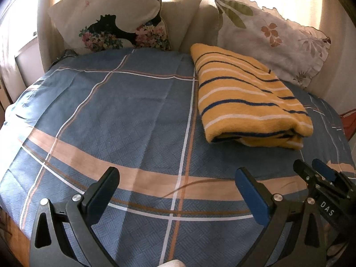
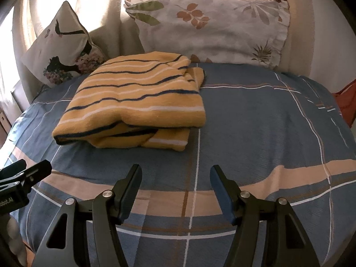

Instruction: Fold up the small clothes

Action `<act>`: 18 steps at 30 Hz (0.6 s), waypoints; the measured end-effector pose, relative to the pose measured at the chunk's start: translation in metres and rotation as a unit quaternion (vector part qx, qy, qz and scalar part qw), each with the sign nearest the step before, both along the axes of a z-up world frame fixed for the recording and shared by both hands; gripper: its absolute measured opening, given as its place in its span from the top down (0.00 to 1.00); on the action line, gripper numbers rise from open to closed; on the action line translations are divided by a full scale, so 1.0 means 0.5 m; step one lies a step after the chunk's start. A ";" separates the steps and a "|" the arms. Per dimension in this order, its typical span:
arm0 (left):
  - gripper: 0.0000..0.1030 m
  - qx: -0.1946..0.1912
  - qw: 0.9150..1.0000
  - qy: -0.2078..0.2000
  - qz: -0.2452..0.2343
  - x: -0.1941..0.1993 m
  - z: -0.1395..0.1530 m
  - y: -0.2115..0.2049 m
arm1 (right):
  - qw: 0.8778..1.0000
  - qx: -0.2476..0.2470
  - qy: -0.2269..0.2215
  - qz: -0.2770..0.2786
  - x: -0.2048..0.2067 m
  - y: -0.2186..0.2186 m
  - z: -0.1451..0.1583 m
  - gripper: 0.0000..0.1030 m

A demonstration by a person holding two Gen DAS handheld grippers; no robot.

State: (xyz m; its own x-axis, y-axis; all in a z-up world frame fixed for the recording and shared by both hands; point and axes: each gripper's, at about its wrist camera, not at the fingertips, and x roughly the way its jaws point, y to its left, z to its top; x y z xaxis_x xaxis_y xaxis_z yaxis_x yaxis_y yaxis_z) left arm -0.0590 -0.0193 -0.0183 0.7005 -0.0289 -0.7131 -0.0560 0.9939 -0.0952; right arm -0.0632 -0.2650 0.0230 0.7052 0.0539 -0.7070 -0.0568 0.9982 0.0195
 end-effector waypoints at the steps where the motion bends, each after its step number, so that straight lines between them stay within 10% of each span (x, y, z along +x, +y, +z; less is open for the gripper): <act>1: 0.00 -0.001 1.000 0.000 0.000 0.001 0.000 0.001 | 1.000 0.000 0.000 0.001 0.000 0.002 0.000 0.34; 18: 0.00 -0.010 1.000 0.006 0.001 0.002 -0.005 0.007 | 1.000 -0.003 0.003 0.013 0.002 0.024 -0.003 0.32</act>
